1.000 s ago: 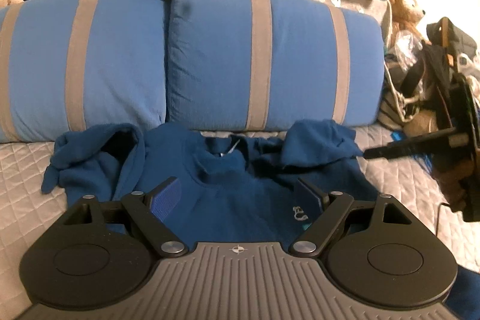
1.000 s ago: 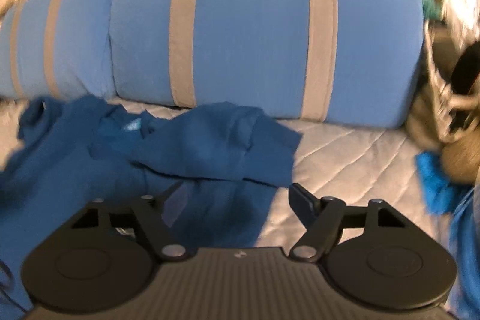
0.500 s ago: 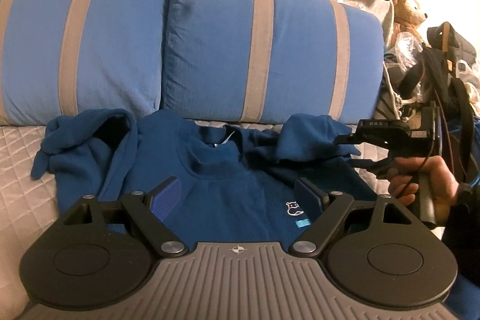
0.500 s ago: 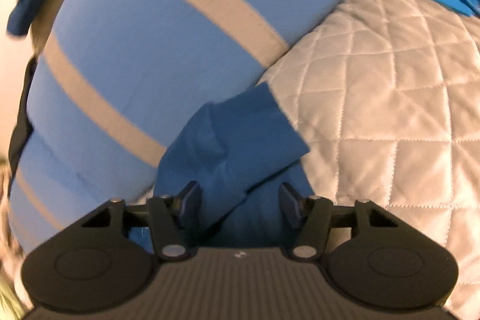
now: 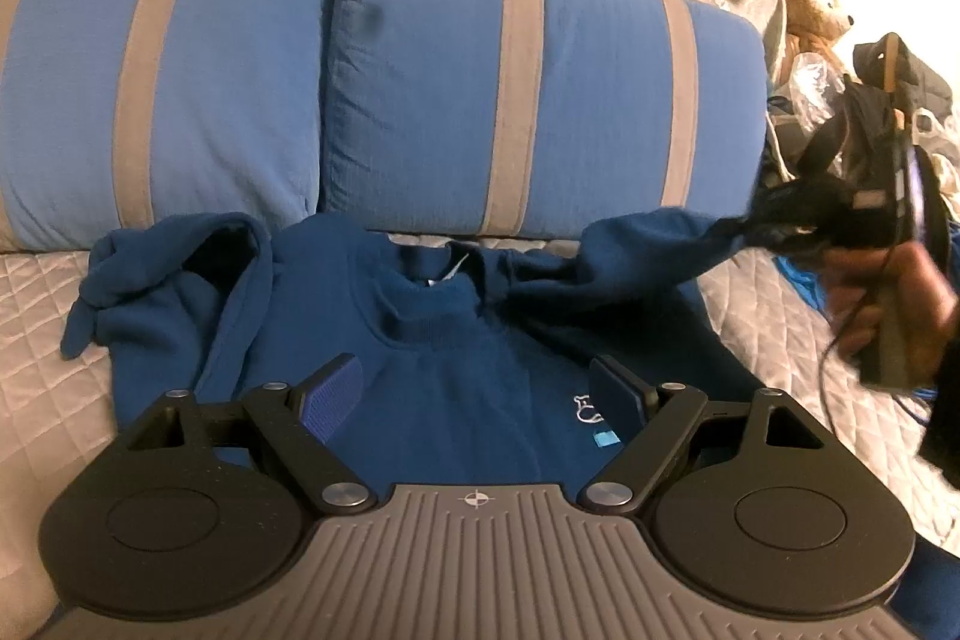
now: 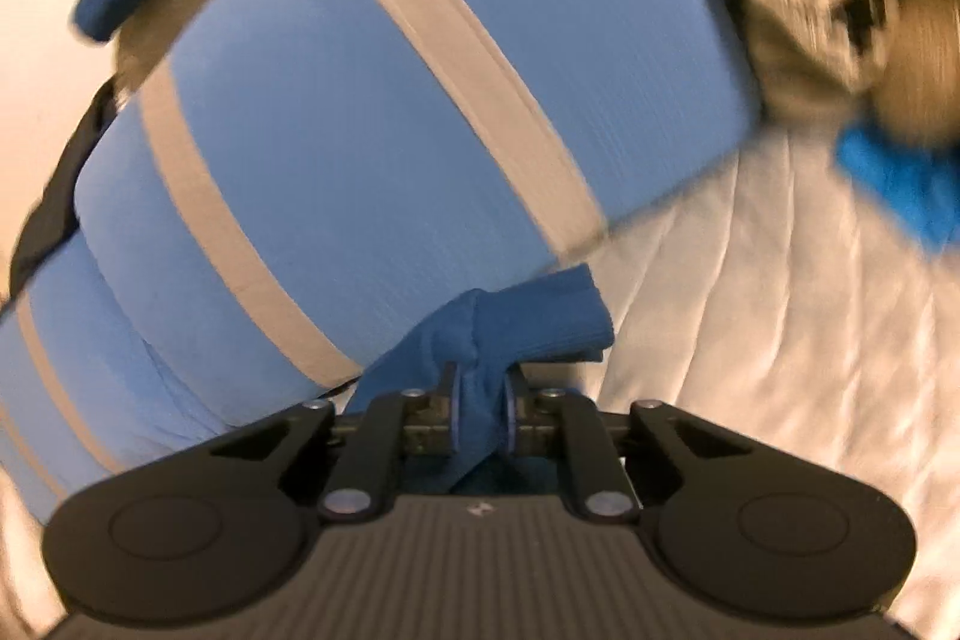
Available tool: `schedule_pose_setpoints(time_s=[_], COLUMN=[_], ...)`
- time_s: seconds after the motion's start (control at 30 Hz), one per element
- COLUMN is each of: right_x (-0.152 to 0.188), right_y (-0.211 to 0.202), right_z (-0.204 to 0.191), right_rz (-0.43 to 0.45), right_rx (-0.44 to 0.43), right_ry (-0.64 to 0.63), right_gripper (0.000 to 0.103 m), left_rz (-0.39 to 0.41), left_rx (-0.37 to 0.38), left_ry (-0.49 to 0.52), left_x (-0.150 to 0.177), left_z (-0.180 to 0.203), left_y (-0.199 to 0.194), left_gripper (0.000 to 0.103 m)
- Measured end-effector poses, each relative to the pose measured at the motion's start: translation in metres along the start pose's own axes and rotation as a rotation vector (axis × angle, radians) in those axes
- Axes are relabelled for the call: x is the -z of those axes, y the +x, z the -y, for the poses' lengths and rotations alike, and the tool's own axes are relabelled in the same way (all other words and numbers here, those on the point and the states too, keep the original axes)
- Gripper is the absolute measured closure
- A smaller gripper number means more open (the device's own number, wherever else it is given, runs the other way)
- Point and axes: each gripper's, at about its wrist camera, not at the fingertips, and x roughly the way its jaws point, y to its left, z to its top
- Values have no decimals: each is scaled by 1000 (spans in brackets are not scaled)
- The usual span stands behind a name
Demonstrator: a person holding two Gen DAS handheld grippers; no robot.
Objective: Fold clothes
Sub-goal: 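Grasp the sweatshirt sleeve cuff with the right tool, then pull the held sleeve outward from the body with the right tool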
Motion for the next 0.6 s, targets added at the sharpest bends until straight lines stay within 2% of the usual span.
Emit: schedule_pose_setpoints(time_s=[0.3, 0.6], right_x=[-44, -70], right_y=[-61, -109], right_z=[-29, -9], right_rz=[89, 139], right_rx=[107, 261], right_ry=[-292, -408], right_gripper=[92, 93], left_rz=[10, 16], left_rx=[-6, -14], left_ry=[-2, 21], left_x=[0, 1], left_z=[0, 2], left_y=[-3, -4], left_gripper=[20, 20])
